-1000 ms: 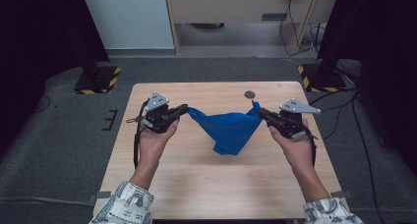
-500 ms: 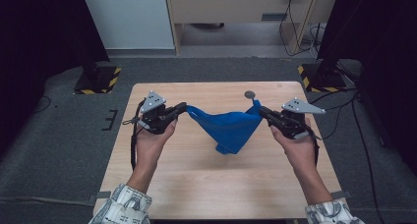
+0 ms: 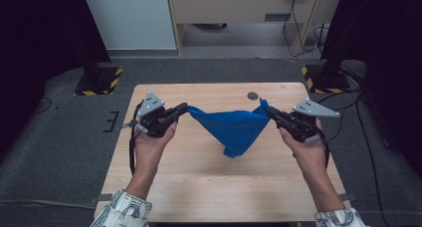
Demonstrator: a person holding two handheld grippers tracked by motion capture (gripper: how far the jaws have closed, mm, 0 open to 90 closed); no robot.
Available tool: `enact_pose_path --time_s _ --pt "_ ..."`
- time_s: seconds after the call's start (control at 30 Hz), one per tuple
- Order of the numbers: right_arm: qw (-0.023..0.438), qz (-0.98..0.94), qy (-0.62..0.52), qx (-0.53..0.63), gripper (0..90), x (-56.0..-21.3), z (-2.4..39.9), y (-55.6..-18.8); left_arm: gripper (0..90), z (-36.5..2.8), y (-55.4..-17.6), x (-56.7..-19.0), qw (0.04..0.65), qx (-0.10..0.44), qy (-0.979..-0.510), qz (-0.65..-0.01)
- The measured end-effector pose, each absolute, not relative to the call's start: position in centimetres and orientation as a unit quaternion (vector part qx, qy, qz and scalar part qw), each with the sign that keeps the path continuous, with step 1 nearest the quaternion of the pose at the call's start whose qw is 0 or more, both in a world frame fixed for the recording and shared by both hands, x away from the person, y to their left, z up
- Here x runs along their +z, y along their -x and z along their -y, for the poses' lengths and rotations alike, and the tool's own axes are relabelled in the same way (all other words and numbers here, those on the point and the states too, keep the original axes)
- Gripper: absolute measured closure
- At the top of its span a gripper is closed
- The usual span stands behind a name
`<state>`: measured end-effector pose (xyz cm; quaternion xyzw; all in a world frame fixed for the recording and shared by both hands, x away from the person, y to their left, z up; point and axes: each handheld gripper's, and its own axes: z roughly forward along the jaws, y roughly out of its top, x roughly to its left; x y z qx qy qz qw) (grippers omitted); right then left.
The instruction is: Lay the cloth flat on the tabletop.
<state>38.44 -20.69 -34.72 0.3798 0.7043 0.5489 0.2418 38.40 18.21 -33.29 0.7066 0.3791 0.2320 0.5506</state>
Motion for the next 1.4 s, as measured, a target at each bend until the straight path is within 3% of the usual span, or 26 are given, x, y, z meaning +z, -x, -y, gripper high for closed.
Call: enact_pose_path --time_s 0.83,1.2,1.4 --pt "0.253 -0.694 -0.364 0.567 87.4 -32.7 21.1 -35.7 90.0 -18.4 -35.1 -31.6 0.567 0.234 -0.703 -0.360" --pt "0.273 -0.683 -0.351 0.580 87.3 -30.7 21.2 -29.9 90.0 -18.4 -31.0 -29.9 0.571 0.241 -0.709 -0.335" --pt "0.272 -0.697 -0.368 0.552 86.8 -31.7 20.2 -31.2 90.0 -17.6 -33.3 -30.6 0.534 0.232 -0.734 -0.351"
